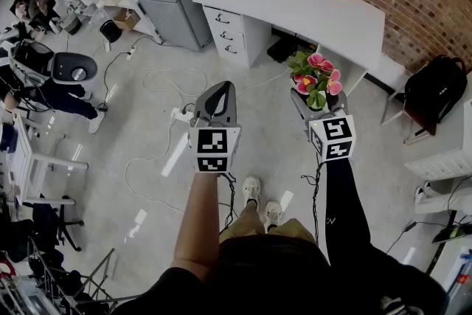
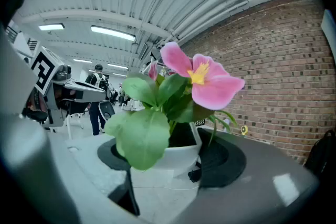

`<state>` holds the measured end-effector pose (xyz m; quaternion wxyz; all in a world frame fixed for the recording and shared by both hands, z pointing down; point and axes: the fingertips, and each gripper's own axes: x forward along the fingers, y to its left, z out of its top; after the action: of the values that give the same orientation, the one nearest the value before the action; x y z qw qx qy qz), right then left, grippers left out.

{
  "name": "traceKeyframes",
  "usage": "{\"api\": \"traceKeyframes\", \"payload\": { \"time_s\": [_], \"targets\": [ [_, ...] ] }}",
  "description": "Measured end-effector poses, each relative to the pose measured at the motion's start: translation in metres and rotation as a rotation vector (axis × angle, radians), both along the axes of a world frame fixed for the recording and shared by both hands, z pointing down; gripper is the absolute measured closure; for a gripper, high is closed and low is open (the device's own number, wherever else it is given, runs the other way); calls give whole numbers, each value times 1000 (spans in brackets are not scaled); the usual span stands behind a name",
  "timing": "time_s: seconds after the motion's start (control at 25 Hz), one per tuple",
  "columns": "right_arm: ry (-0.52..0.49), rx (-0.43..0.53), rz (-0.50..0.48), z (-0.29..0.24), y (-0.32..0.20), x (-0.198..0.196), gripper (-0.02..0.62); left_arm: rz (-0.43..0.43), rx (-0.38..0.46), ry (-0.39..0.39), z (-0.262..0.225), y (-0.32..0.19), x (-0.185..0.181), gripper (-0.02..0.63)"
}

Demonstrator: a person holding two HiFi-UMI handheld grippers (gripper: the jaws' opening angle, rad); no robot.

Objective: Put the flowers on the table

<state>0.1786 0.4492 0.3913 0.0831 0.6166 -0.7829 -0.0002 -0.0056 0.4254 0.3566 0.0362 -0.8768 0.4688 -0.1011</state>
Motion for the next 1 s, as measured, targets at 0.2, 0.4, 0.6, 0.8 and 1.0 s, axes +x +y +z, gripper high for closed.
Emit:
{"api": "traceKeyframes", "payload": {
  "time_s": [0.2,0.4,0.6,0.8,1.0],
  "targets": [
    [-6,-5,12,1,-29,-18,256,-19,4,8,0,-35,-26,598],
    [-10,33,30,-13,-70,-41,256,-19,9,27,-4,-80,-54,598],
    [-10,68,44,-22,-103,-58,256,-13,25,35,-8,-120,-77,598],
    [-6,59,40,-21,-130,-60,256,-19,20,31,-7,-150,-85,598],
    [-20,65,30,-23,-164,-58,256,-28,26,16,-8,-180,-82,598]
  ]
}}
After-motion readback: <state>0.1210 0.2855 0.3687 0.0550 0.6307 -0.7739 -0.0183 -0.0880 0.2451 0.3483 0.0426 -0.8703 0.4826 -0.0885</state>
